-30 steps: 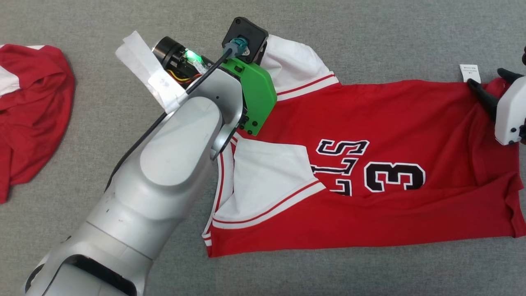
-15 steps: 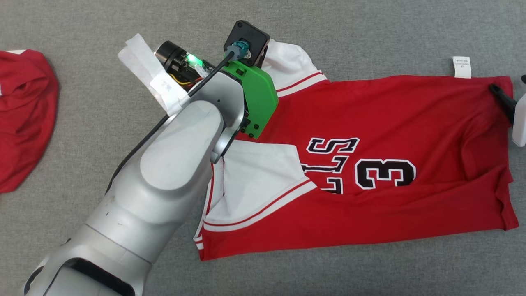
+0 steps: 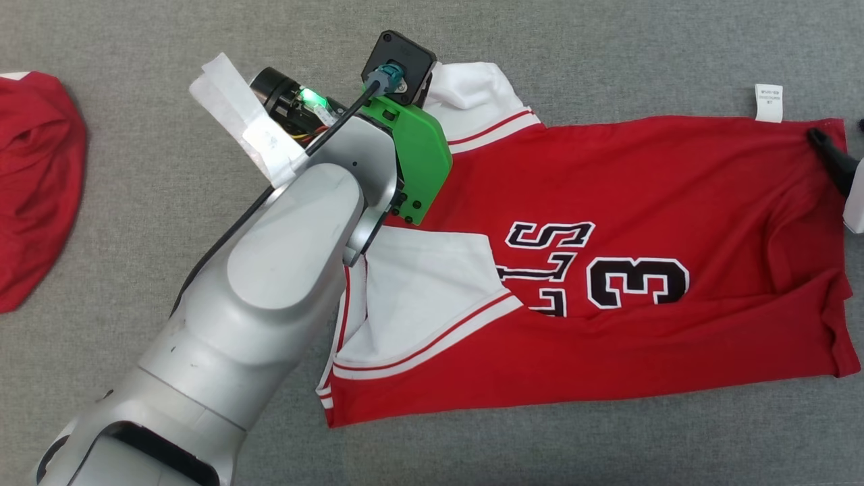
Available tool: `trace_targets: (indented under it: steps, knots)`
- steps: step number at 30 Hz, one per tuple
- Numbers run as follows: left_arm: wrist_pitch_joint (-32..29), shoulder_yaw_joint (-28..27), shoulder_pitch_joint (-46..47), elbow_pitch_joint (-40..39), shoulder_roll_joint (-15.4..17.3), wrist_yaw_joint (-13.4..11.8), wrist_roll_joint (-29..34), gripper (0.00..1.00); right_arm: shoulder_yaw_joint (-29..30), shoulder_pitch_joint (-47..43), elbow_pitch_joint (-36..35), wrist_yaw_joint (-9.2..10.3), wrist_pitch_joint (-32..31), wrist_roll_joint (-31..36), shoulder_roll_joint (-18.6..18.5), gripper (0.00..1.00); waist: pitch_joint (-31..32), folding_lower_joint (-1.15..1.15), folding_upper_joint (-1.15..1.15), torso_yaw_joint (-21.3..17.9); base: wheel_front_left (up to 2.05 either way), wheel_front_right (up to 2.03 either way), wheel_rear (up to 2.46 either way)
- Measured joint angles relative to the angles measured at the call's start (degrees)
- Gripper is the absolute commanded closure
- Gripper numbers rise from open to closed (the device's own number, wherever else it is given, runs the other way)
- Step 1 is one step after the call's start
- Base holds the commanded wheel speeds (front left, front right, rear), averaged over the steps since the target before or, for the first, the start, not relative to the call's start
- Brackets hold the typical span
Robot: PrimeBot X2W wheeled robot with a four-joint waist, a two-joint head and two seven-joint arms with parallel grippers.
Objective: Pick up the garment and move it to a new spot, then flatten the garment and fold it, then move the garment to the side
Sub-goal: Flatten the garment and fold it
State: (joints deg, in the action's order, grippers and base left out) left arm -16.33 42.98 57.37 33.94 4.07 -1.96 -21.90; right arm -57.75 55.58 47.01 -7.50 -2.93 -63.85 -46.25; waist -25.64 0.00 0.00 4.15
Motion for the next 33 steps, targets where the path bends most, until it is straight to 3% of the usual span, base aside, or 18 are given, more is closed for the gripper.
trace_targets:
  steps: [1, 2, 7, 13, 21, 25, 33]
  knots:
    - [0.0, 0.1, 0.0, 0.1, 0.1, -0.1, 0.0, 1.0, -0.3, 0.0, 0.0, 0.0, 0.0, -0.5, 0.0, 0.62, 0.0, 0.0, 0.0, 0.1, 0.0, 0.0, 0.0]
    - [0.0, 0.1, 0.1, 0.4, 0.2, -0.1, 0.0, 1.0, -0.8, 0.1, 0.0, 0.0, 0.0, -0.8, 0.0, 1.0, 0.0, 0.0, 0.0, 0.1, 0.0, 0.0, 0.0]
    - [1.5, -0.2, 0.2, 1.9, 1.4, -1.2, 0.3, 1.0, -2.7, 0.6, -0.2, -0.05, 2.5, -1.2, 0.1, 1.0, 0.7, 0.0, 0.0, -0.2, 0.0, 0.0, 0.0]
    - [6.0, -2.3, 2.5, 4.1, 2.5, -4.6, 1.0, 1.0, -3.3, 4.8, 1.9, -0.05, 10.5, 0.4, 0.2, 1.0, 0.9, 0.0, 0.0, -0.8, 0.0, 0.0, 0.0]
    - [13.9, -4.0, 6.4, 9.5, 1.6, -8.1, 1.6, 1.0, -4.7, 8.8, 4.0, -0.05, 17.2, 3.7, 1.2, 1.0, -0.1, 0.0, 0.0, -0.9, 0.0, 0.0, 0.0]
    - [15.9, -3.5, 7.0, 12.2, 0.6, -7.0, 1.3, 1.0, -4.6, 9.3, 2.5, -0.04, 17.8, 4.9, 1.5, 1.0, -0.2, 0.0, 0.0, -0.9, 0.0, 0.0, 0.0]
    - [18.0, -0.7, 3.5, 11.0, 1.0, -2.0, 0.6, 1.0, 2.7, 3.2, -6.2, -0.04, 18.0, 9.1, -1.9, 1.0, 2.1, 0.0, 0.0, -0.3, 0.0, 0.0, 0.0]
